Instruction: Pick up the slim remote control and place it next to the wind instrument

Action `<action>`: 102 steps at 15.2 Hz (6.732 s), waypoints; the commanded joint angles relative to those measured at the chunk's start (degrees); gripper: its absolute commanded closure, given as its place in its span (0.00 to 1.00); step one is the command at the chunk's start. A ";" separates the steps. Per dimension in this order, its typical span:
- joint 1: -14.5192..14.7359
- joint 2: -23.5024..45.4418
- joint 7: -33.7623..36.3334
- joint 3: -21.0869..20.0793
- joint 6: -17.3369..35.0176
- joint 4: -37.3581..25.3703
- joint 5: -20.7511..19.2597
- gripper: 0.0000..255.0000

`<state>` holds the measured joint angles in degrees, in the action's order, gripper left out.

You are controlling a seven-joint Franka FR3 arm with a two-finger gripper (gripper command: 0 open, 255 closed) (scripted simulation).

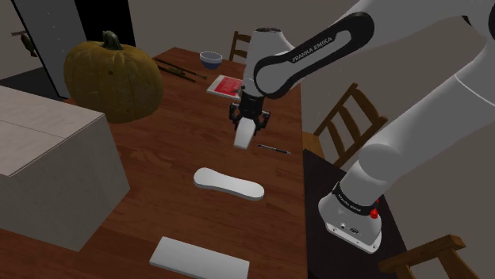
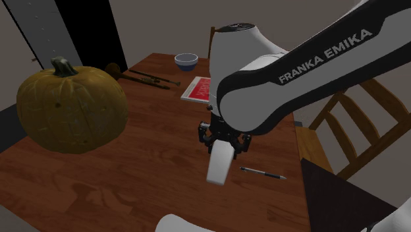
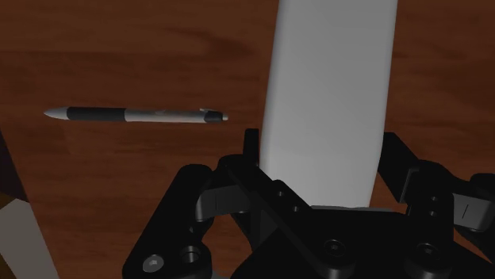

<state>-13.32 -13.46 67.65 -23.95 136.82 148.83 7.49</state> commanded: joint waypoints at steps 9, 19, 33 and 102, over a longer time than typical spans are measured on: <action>0.50 -5.63 -1.37 1.48 -9.24 -3.75 1.23 1.00; 0.66 -9.52 -1.95 2.78 -17.89 -8.60 1.48 1.00; -2.16 13.92 3.70 0.35 -21.65 -34.64 -8.00 1.00; 7.84 61.82 8.14 4.32 -28.39 -86.98 -23.12 0.00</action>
<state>-5.46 48.47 75.82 -19.61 108.64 61.89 -15.66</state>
